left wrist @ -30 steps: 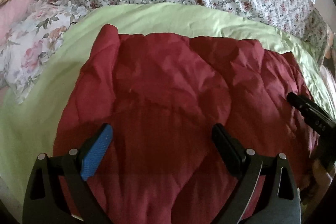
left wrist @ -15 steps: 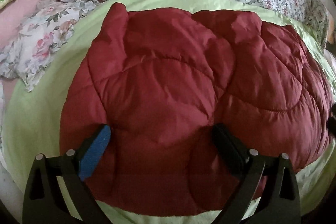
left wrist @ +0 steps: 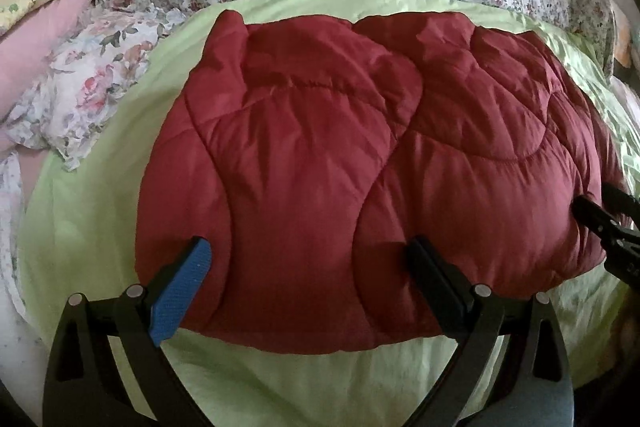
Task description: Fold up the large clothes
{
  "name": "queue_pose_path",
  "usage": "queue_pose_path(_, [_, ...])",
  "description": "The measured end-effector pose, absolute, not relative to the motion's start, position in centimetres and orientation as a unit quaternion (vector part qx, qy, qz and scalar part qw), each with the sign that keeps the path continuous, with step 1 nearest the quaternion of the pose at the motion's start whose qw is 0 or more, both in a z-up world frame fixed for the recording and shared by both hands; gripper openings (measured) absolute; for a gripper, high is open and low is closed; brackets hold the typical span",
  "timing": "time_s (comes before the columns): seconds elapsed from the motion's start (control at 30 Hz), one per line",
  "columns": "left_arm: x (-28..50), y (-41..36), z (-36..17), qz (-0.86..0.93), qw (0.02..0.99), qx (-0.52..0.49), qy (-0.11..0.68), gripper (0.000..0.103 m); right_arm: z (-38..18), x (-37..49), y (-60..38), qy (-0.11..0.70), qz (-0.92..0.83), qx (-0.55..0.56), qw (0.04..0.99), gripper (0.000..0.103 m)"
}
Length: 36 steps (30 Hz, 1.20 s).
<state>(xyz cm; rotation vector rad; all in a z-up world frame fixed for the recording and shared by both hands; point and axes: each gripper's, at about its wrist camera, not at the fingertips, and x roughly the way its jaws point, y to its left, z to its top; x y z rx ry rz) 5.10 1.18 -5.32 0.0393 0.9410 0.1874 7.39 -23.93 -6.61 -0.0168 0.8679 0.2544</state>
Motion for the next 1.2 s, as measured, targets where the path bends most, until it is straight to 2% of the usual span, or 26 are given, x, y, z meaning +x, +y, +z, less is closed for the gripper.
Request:
queue_pose_path(0.33, [5.8,2.0,-6.7,0.081,0.883,-0.001,0.462,0.103,-6.6,7.3,-23.9,0.421,0.124,-0.004,0.899,0.089])
queue_pose_path(0.57, [6.0,1.9,-7.0,0.083,0.884,0.002,0.46,0.103,-4.2,6.6,-22.9,0.392,0.146,0.005,0.909,0.089])
queue_pose_path(0.73, [6.1,2.1,-7.1,0.079,0.884,0.002,0.46,0.103,-5.9,8.7,-22.3,0.422,0.127,-0.009,0.898,0.091])
queue_pose_path(1.2, [6.3,2.0,-7.2,0.083,0.885,0.007,0.458,0.103,-6.9,9.3,-22.6,0.419,0.117,-0.018,0.9,0.092])
